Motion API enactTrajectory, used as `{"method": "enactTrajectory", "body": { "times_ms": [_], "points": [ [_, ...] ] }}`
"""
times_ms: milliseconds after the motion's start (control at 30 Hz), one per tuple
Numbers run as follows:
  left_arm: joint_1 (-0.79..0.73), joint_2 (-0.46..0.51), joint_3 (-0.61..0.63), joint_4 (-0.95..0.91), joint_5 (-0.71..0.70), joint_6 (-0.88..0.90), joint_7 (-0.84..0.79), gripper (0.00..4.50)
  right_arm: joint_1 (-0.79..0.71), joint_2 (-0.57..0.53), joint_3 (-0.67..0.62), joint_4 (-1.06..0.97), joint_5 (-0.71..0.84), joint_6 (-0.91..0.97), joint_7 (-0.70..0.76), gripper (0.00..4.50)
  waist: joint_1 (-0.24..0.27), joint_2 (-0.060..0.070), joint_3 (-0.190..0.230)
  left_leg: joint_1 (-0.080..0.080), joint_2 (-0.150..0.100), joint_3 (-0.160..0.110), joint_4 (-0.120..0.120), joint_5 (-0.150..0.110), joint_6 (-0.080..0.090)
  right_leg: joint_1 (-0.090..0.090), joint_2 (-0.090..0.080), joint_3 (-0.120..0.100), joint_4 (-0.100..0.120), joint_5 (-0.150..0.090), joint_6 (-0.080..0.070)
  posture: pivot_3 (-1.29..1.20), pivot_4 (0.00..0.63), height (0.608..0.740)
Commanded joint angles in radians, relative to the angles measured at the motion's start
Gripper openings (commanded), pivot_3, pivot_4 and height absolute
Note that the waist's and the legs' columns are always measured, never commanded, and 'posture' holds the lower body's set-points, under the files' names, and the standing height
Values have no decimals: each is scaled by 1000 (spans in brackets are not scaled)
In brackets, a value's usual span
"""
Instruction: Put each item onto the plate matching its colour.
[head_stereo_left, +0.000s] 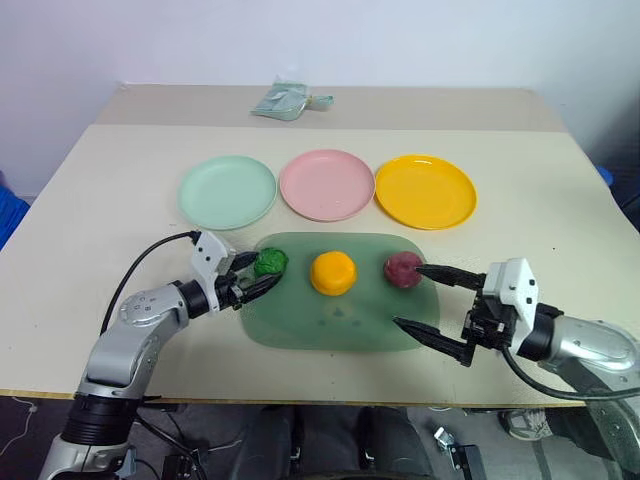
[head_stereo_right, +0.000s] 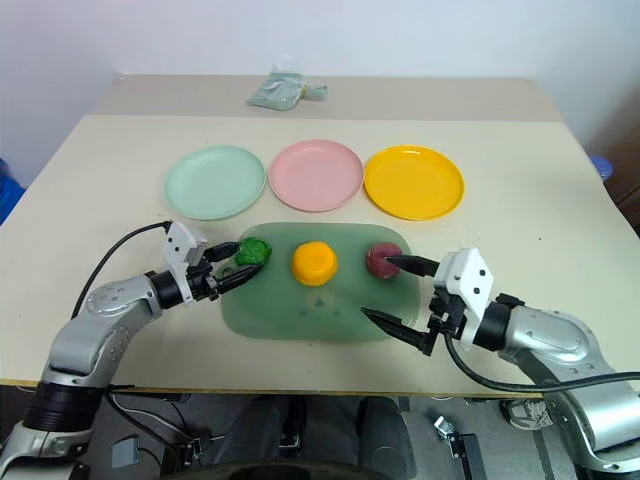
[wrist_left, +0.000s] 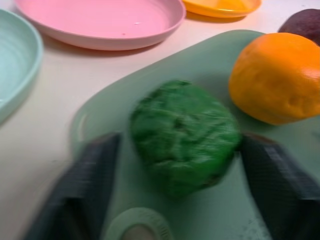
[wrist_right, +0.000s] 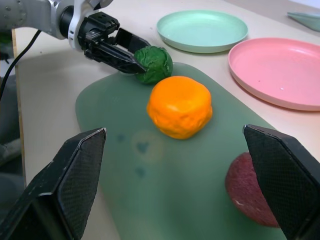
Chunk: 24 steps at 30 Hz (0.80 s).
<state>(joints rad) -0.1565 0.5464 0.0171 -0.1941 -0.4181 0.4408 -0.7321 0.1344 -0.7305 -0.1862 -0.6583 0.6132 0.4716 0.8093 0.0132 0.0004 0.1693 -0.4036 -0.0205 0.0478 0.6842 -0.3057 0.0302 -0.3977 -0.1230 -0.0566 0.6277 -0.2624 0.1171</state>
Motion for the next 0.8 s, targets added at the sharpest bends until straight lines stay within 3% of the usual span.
{"method": "enactTrajectory", "body": {
  "times_ms": [33,133,300,500,667,800],
  "points": [
    [-20,-12,41,-16,-10,-12,23,2238,-22,12,11,-24,8,-6,-14,4500,0,0,0,0,0,0,0,0,0,0,0,0,0,0,0,0,150,740],
    [-86,-69,113,5,-19,-27,133,2238,-74,24,30,26,-6,-30,-9,4500,2,-1,0,0,0,0,0,0,0,0,0,0,0,0,0,0,150,740],
    [-309,-154,163,234,154,-42,474,2238,-177,63,72,109,-32,-60,-12,4500,3,-2,0,0,-1,-1,1,1,0,1,4,-1,1,0,1,0,150,740],
    [-499,-199,162,517,223,-76,573,2238,-262,87,129,152,-59,-13,-43,4500,1,-3,1,-1,-2,0,1,1,1,0,5,-3,2,0,1,0,150,740],
    [-545,-191,180,608,223,-125,563,4292,-301,92,151,164,-72,26,-75,4500,0,-6,2,-2,-2,0,2,1,1,0,5,-3,2,0,1,0,150,740],
    [-483,-154,207,523,201,-150,526,4402,-318,102,153,146,-40,73,-92,4500,-2,-6,2,-2,-1,0,2,1,0,-1,5,-3,2,0,1,0,150,740]
  ]
}}
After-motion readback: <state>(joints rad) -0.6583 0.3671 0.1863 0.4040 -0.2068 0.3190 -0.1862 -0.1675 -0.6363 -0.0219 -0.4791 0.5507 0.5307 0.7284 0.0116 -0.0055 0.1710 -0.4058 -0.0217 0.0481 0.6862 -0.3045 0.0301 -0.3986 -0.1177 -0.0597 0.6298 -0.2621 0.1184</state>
